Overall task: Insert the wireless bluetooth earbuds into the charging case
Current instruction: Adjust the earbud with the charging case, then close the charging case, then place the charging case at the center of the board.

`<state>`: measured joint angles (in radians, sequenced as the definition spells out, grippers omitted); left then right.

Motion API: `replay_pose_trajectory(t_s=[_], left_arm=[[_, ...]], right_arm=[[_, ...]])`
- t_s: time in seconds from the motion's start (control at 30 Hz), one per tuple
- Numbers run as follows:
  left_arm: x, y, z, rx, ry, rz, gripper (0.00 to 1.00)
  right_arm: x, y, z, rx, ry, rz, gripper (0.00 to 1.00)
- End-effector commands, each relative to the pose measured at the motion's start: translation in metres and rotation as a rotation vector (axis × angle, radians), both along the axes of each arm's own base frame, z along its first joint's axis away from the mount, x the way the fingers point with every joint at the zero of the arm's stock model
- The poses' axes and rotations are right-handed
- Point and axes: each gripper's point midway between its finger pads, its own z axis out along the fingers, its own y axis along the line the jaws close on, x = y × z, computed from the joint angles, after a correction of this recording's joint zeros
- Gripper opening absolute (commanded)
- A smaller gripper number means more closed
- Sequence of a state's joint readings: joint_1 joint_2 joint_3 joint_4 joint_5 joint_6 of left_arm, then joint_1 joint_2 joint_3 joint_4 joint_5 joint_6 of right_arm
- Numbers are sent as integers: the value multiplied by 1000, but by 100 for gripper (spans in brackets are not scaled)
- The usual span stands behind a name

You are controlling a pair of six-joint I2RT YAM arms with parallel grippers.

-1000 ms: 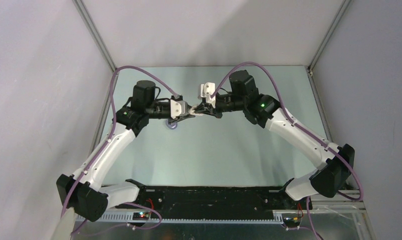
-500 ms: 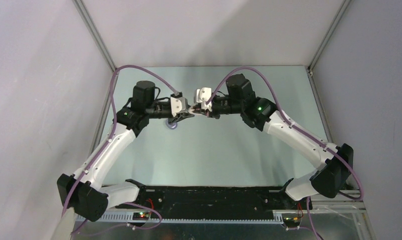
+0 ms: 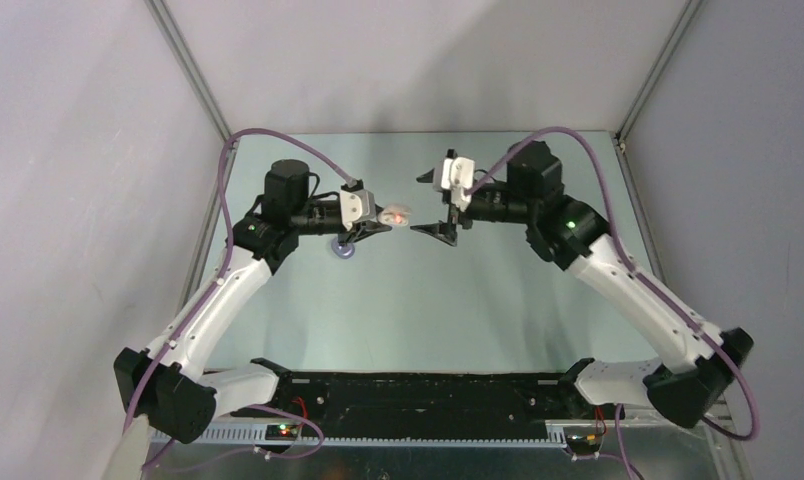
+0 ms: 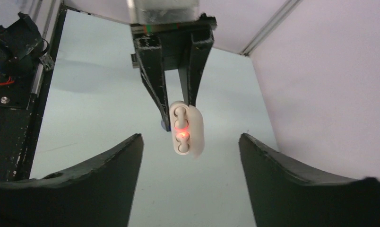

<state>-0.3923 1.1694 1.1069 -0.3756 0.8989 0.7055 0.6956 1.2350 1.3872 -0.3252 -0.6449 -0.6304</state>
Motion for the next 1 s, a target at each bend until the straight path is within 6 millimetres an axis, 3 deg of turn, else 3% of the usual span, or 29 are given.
replay_pose_trajectory(t_s=[0.0, 0.1, 0.27, 0.3, 0.47, 0.67, 0.8, 0.93, 0.97], left_arm=[[-4, -5, 16, -41, -36, -34, 0], [-5, -4, 17, -45, -27, -28, 0], [13, -5, 21, -94, 64, 87, 0], [18, -4, 22, -116, 123, 138, 0], [33, -12, 26, -195, 255, 204, 0], [30, -13, 23, -205, 279, 187, 0], [33, -14, -6, -135, 351, 195, 0], [51, -17, -65, -16, 664, 318, 1], [62, -16, -88, 25, 746, 385, 1]], right_arm=[[37, 13, -54, -64, 144, -57, 86], [39, 28, -69, -70, 186, -5, 87], [17, 42, -76, -143, 85, 54, 87], [12, 42, -80, -155, 73, 56, 88], [22, 30, -81, -146, 29, -69, 91], [39, 14, -82, -111, 99, -150, 92], [68, -23, -97, -107, 240, -256, 93], [84, -57, -103, -57, 404, -344, 99], [83, -61, -102, -41, 449, -361, 99]])
